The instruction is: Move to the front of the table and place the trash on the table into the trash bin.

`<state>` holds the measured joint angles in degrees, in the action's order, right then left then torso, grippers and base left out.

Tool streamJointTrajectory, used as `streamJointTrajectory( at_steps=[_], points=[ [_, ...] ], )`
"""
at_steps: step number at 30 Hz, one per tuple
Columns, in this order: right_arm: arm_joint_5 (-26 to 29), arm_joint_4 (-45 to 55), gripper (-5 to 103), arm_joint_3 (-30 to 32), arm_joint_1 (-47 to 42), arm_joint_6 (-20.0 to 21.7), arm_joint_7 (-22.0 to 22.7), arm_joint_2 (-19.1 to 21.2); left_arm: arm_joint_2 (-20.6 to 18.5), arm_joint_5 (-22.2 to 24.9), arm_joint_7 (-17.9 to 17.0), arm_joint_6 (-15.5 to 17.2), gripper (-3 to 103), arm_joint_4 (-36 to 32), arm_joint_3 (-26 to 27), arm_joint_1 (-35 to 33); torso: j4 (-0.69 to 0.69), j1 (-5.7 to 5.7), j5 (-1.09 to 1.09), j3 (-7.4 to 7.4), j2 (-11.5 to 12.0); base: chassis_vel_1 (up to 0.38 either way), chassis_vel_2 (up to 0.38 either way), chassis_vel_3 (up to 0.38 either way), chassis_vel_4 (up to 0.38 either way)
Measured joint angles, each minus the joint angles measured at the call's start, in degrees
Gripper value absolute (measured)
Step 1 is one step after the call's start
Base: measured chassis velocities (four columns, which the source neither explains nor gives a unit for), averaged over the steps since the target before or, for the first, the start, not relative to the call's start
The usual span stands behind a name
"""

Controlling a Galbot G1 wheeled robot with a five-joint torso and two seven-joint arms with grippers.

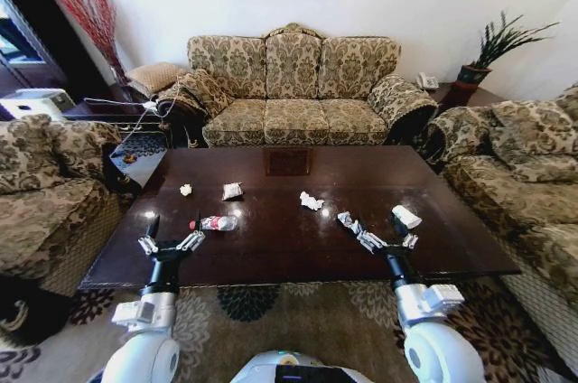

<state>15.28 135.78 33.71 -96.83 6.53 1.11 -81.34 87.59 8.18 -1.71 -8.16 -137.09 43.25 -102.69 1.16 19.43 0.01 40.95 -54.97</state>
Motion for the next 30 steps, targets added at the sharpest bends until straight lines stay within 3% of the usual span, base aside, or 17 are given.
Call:
streamJointTrajectory(
  at_steps=[6, 7, 8, 10, 15, 30],
  points=[
    [1.68, 0.04, 100, 0.56, -0.23, -1.86, -0.73, 0.84, -0.73, 2.91, 0.01, 3.95, 100, -0.57, -0.38, 0.15, 0.00, 0.01, -0.01, 0.00, 0.00, 0.000, 0.000, 0.000, 0.000],
    [1.80, 0.00, 100, 0.87, -0.37, -2.84, -0.76, 1.29, -0.62, 5.28, -0.05, 7.26, 101, -0.99, -1.17, 0.08, 0.00, 0.00, 0.00, 0.00, 0.00, 0.000, 0.000, 0.000, 0.000],
    [1.80, 0.00, 100, 0.87, -0.37, -2.84, -0.76, 1.29, -0.62, 5.28, -0.05, 7.26, 101, -0.99, -1.17, 0.08, 0.00, 0.00, 0.00, 0.00, 0.00, 0.000, 0.000, 0.000, 0.000],
    [2.28, -0.20, 100, 1.05, -0.30, -3.37, -0.59, 1.82, -0.20, 8.25, -0.53, 12.00, 100, -1.56, -2.44, -0.18, 0.00, 0.00, 0.00, 0.00, 0.00, 0.000, 0.000, 0.000, 0.000],
    [2.50, -1.65, 100, 0.44, 1.06, -3.47, -0.41, 2.89, 1.97, 9.41, -0.70, 16.39, 99, -2.14, -3.66, -0.70, 0.00, 0.00, 0.00, 0.00, 0.00, 0.000, 0.000, 0.000, 0.000],
    [-1.19, -0.53, 100, -0.10, -1.20, -2.98, -1.87, 2.18, 1.72, 8.73, 0.05, 14.92, 98, -0.60, -5.77, -0.02, 0.00, 0.00, -0.01, 0.00, 0.00, 0.000, 0.000, 0.000, 0.000]
  ],
)
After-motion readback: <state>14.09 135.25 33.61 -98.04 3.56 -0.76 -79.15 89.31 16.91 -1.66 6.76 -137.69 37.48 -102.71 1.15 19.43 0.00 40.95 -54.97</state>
